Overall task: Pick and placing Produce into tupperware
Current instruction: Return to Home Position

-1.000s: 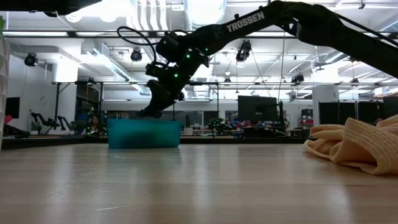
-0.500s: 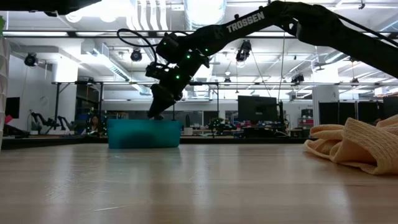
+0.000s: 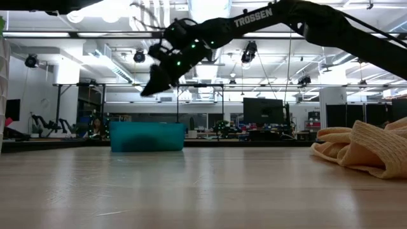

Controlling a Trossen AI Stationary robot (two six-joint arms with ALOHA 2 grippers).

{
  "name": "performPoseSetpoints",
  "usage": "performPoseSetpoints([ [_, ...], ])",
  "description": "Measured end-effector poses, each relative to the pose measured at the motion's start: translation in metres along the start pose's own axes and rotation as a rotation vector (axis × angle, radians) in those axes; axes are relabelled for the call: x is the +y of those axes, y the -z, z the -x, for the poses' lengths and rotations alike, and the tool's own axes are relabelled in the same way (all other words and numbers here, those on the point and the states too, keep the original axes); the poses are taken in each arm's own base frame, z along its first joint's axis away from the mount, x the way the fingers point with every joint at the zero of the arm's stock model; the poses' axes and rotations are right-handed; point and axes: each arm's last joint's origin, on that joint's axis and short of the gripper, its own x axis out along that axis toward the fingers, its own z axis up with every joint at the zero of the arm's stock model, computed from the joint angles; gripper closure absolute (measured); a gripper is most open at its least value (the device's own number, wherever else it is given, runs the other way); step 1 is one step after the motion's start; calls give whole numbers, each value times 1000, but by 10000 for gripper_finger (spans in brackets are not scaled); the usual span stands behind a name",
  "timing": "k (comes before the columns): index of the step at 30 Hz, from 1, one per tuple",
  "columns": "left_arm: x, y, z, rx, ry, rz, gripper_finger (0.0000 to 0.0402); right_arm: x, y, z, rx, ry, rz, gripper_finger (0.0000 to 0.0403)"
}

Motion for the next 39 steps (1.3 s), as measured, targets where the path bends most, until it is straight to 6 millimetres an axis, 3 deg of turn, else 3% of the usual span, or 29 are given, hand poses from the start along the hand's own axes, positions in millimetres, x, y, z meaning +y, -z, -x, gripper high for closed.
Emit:
performPoseSetpoints([
  [6,0,0,0,2,2,-3,192,-45,-14,45,-264,-312,-117,214],
  [10,0,0,0,0,1,-2,192,-52,-21,66,-302,-402,-146,220],
  [18,0,0,0,1,1,-3,192,-30,-52,113,-313,-392,-43,229],
  [24,0,0,0,1,1,-22,192,-18,-67,124,-235,-49,-25,240],
  [31,0,1,0,2,1,-25,192,-6,-79,148,-288,-87,-40,261],
  [35,-1,1,0,2,1,-25,192,2,-85,175,-301,52,-53,278],
  [39,0,1,0,2,1,-23,192,24,-88,206,-295,217,-40,293],
])
